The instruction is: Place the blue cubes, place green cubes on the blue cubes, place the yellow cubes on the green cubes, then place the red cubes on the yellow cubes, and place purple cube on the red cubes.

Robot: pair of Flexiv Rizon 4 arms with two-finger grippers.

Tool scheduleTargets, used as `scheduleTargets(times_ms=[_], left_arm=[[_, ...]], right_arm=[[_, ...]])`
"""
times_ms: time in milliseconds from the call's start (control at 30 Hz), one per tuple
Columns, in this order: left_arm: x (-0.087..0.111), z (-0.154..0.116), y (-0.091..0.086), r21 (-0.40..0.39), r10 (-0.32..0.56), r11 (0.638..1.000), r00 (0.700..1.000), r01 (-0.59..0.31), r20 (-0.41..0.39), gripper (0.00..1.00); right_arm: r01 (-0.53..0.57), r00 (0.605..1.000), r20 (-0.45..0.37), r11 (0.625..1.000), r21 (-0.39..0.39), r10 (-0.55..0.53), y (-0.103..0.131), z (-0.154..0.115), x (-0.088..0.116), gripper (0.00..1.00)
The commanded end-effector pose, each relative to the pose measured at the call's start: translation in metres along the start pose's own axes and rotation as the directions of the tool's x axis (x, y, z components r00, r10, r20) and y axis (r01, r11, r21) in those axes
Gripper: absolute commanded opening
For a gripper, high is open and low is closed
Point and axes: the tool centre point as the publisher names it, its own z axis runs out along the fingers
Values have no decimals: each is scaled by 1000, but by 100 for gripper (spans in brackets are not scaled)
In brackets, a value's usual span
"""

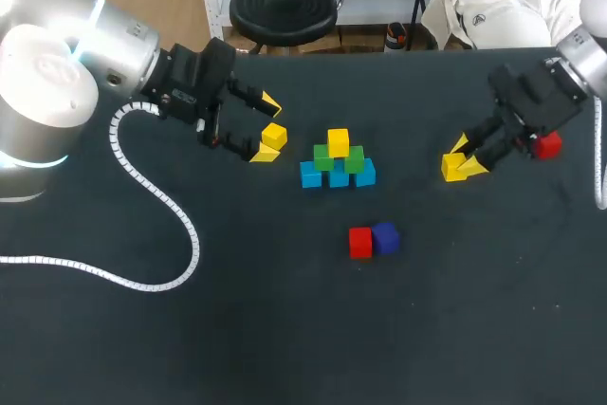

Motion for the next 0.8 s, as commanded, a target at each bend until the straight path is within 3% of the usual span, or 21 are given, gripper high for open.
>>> scheduleTargets(times_ms=[33,433,800], left_arm=[[1,0,0,0,3,1000,1000,-3,3,100],[1,0,0,0,3,1000,1000,-3,3,100],[1,0,0,0,3,1000,1000,-3,3,100]], right_arm=[[0,1000,-2,1000,8,0,3,0,0,0],[0,1000,-2,1000,8,0,3,0,0,0],[27,997,-69,1000,-16,-28,-9,-1,-45,0]])
